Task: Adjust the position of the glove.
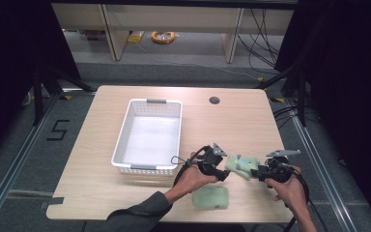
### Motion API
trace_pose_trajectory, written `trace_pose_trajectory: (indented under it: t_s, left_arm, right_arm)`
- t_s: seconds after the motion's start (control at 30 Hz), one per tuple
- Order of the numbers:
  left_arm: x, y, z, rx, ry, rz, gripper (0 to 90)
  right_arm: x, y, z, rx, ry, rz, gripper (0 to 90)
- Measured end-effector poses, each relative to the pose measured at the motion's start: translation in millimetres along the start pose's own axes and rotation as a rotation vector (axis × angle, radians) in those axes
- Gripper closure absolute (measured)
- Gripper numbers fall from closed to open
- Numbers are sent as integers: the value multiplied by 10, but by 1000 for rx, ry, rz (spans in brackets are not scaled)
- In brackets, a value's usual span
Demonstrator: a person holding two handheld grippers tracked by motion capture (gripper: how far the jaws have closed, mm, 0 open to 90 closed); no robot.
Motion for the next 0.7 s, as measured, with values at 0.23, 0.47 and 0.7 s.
trace_pose_trajectory:
  t_s: [0.23, 0.47, 0.7]
  left_arm:
    - [254, 121, -27, 52, 8, -43, 486]
    - [397, 139, -71, 45, 11, -73, 531]
    - [456, 155, -18, 34, 18, -57, 685]
  right_arm:
    - [20, -7, -3, 41, 7, -30, 607]
    - [58, -7, 32, 3, 14, -14, 612]
    - [86, -14, 35, -3, 13, -32, 670]
Point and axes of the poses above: each handheld gripper's, and its own axes: x roughly forward along the jaws, y roughly out of its top, z roughly to its right, the point moved 3 cm from there along x, roughly forward along the jaws, and after that the axes turned 2 degrees about y, right-handed, at the moved point
